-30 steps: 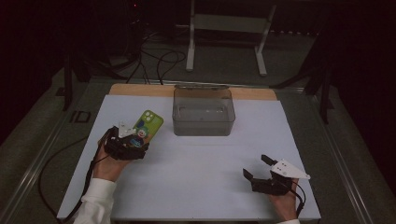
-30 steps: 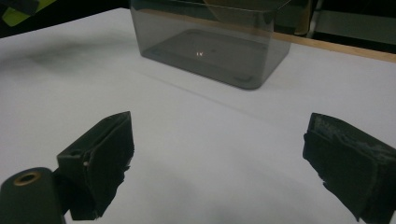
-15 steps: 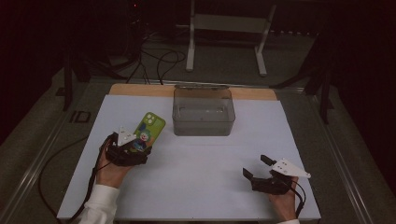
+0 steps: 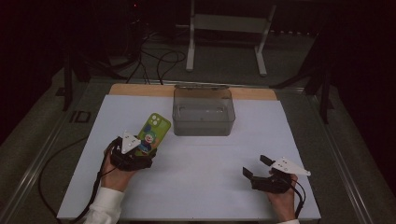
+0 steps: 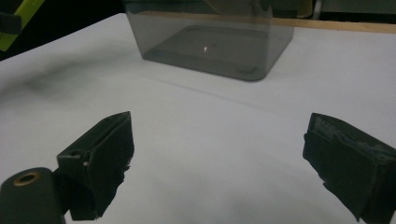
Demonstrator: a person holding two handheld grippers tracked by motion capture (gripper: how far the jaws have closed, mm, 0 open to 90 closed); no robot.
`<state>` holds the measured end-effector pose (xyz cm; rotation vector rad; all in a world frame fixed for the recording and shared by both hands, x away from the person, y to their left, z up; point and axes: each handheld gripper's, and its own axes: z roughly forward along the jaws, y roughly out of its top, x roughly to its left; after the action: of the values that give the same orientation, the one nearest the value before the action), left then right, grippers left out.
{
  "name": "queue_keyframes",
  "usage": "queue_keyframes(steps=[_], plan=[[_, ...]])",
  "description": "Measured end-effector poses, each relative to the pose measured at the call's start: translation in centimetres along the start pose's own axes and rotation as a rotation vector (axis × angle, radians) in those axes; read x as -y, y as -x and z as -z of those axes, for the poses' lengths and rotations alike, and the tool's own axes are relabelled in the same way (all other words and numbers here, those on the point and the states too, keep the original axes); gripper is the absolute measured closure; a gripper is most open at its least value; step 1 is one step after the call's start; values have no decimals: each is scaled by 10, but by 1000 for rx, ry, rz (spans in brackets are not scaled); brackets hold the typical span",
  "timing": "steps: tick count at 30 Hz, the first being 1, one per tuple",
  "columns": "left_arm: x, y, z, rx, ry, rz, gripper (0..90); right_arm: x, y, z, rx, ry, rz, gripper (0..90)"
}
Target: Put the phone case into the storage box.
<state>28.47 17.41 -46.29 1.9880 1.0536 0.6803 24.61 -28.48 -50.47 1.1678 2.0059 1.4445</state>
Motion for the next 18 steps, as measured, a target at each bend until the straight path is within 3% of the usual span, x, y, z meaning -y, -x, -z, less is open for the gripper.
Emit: queue_keyframes(steps=[3, 18], plan=[[-1, 4, -1, 1, 7, -9, 159, -1, 0, 0, -17, 8, -29, 86], [-9, 18, -5, 17, 31, -35, 159, -16, -9, -7, 28, -45, -15, 86]])
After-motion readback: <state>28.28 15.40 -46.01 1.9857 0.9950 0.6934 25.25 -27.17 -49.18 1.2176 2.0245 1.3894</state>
